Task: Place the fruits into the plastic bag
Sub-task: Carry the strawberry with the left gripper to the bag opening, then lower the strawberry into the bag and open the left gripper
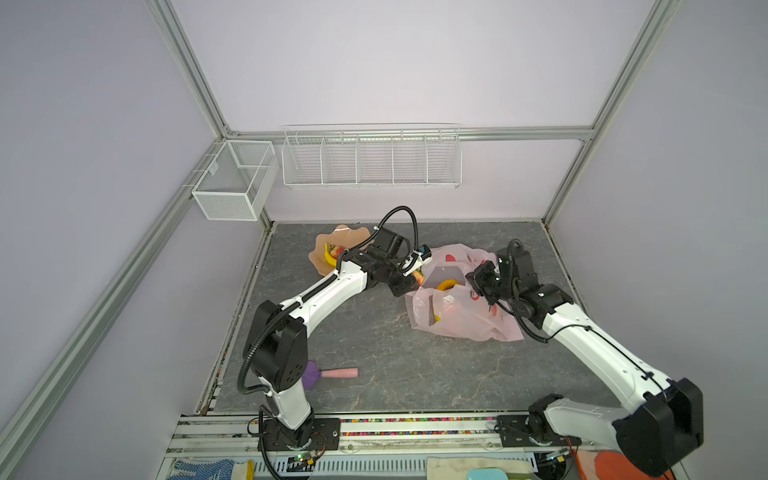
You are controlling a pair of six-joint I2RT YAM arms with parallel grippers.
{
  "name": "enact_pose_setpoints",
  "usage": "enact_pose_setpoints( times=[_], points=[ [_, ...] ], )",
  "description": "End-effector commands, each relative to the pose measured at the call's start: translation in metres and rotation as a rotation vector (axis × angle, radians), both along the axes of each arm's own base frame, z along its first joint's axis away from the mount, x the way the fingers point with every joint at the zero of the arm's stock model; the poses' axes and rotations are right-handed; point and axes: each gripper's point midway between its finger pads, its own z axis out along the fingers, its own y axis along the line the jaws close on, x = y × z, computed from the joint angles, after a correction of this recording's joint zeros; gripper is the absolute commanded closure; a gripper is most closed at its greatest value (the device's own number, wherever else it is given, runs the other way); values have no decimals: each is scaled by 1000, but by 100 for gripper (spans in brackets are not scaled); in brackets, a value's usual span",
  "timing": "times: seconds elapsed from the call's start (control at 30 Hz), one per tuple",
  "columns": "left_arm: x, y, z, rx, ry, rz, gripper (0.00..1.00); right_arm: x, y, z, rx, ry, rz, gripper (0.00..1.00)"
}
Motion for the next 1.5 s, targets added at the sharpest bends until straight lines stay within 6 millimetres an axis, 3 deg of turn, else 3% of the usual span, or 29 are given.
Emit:
enact_pose_setpoints(
  times=[0.0,0.2,0.6,0.93,1.2,1.3,1.47],
  points=[
    [-1,-14,-2,-11,13,-49,79,-4,-2,2,6,-7,1,94],
    [-1,-29,-9,-41,48,-69,79,-3,0,3,10,-11,5,94],
    [-53,-74,-4,-191,210,-141,78,-1,0,1,16,-9,-4,94],
    [-56,-119,-8,-333,362,-76,75,2,0,-1,51,-13,-26,94],
    [-54,-144,-24,-325,433,-41,61,3,3,1,76,-24,-31,94],
    [-58,-152,-24,-343,454,-36,47,3,3,1,78,-23,-33,94],
    [-54,-150,-18,-355,453,12,23,4,2,1,78,-25,-33,94]
  ],
)
